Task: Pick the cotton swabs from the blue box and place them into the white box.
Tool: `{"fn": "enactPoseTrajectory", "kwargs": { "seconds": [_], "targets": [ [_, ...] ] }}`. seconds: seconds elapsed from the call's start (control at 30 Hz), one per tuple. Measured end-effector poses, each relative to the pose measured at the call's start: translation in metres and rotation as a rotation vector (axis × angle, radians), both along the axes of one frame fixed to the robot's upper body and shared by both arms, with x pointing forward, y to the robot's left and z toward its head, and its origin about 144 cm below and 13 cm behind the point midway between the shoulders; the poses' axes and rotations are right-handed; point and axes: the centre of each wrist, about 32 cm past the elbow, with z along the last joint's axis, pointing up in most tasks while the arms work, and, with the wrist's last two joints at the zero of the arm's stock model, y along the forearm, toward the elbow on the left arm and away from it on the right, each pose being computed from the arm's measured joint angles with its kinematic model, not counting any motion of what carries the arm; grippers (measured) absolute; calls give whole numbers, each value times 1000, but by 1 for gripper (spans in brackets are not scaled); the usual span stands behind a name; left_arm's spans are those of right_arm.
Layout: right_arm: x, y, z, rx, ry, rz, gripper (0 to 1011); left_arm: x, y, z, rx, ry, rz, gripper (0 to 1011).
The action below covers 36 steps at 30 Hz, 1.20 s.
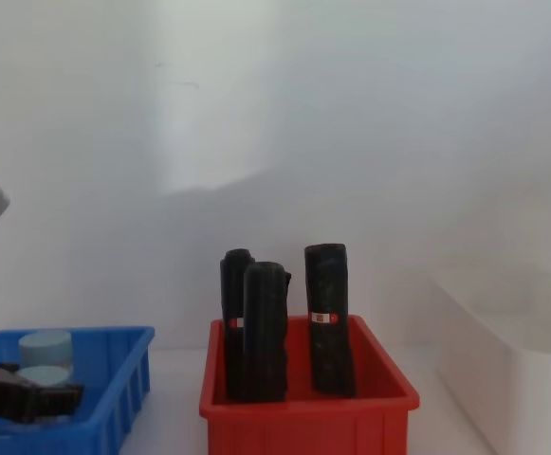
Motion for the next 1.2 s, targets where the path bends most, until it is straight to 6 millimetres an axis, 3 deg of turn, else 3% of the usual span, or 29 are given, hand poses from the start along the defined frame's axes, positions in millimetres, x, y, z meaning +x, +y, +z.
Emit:
{"fn": "enactPoseTrajectory", "kwargs": {
  "seconds": [0.17, 0.27, 1.2],
  "targets": [
    [0, 0, 0, 0, 0, 0, 1002, 0, 0, 0, 1, 0, 1, 704],
    [0, 0, 0, 0, 0, 0, 1002, 0, 0, 0, 1, 1, 2, 671],
    [0, 0, 0, 0, 0, 0, 1002, -1, -7, 5, -21, -60, -9, 670]
  ]
}}
